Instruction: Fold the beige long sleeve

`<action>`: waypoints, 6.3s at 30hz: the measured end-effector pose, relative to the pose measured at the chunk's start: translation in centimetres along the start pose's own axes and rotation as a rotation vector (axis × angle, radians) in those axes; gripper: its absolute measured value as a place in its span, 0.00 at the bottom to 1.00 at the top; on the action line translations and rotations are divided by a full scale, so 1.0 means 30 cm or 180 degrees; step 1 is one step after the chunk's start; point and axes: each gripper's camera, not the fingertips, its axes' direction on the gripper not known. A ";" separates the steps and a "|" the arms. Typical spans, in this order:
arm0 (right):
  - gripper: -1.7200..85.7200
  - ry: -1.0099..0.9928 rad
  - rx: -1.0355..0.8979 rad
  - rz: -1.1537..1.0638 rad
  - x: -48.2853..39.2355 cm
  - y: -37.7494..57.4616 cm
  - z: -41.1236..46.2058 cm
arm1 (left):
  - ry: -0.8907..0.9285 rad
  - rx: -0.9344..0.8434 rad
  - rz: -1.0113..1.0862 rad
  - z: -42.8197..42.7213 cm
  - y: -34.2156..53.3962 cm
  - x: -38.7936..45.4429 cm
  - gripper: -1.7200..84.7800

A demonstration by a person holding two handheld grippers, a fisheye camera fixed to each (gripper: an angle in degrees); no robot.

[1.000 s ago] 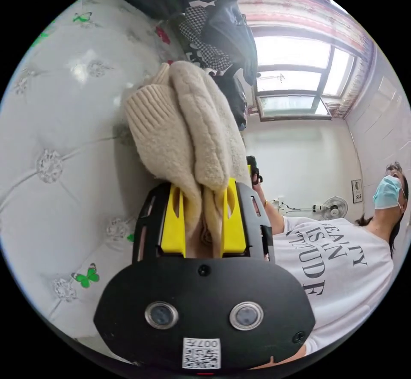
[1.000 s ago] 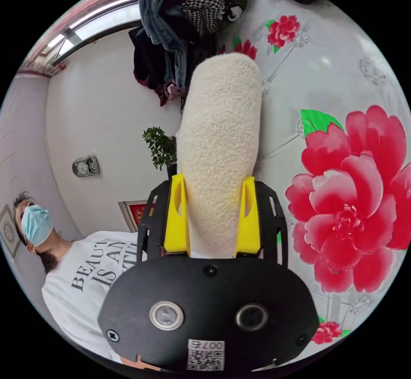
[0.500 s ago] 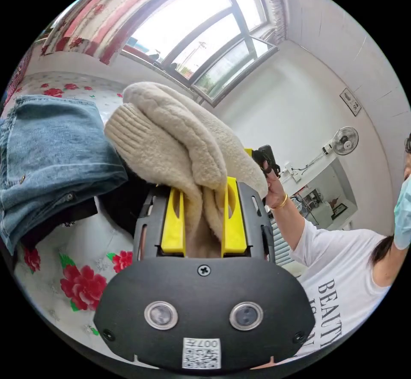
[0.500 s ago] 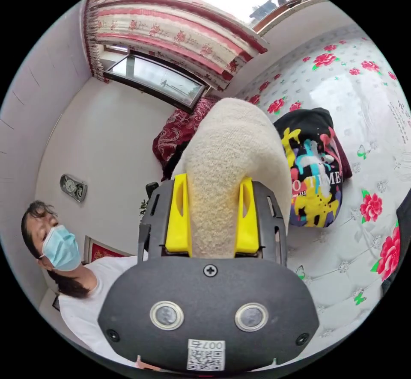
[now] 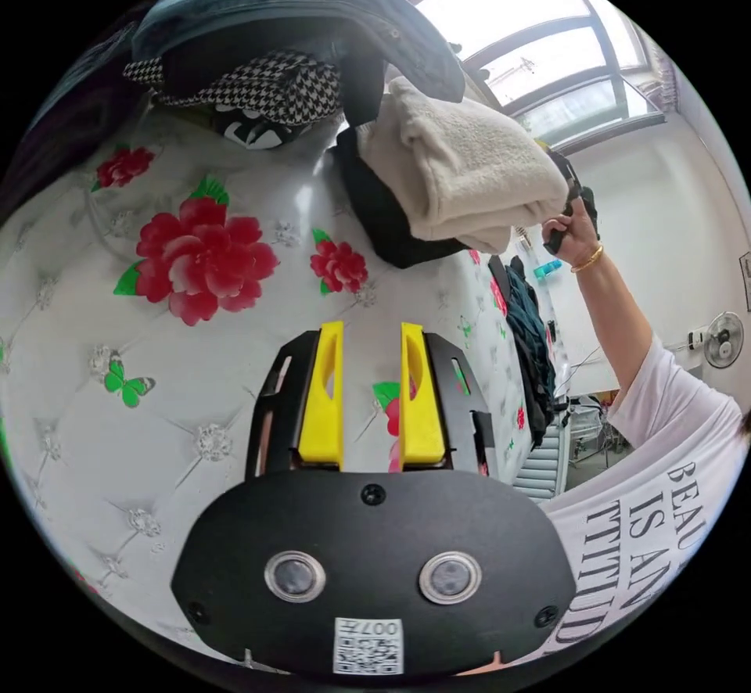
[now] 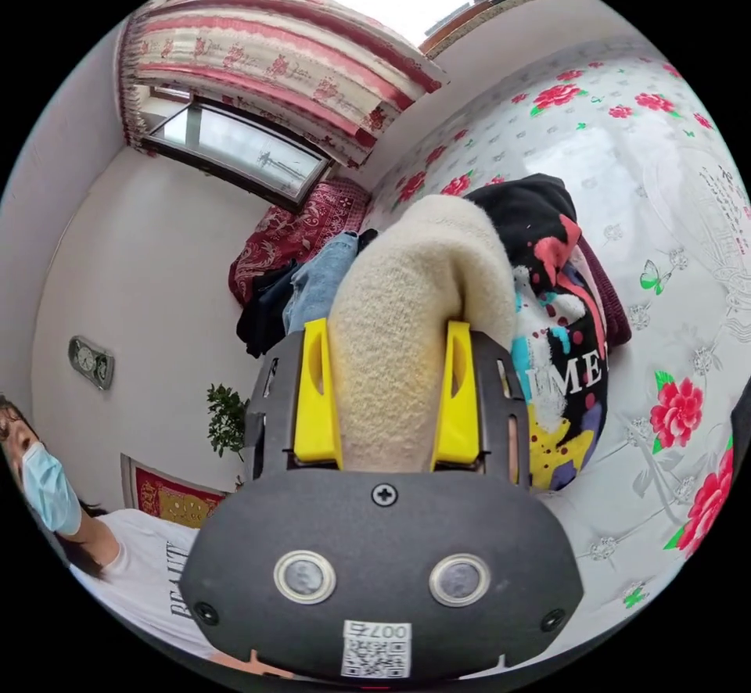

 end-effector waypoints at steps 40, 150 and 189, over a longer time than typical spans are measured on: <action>0.13 0.0663 -0.0939 0.0065 -0.306 0.325 -0.109 | 0.1431 0.0056 0.0270 -0.065 -0.095 0.009 0.21; 0.08 0.2728 -0.1296 -0.0142 -0.960 1.178 -0.258 | -0.2446 -0.1079 0.0555 -0.060 0.680 0.169 0.01; 0.02 0.0061 -0.1922 0.0490 -1.231 2.106 0.017 | -0.1719 -0.0450 -0.0197 -0.482 1.195 -0.378 0.08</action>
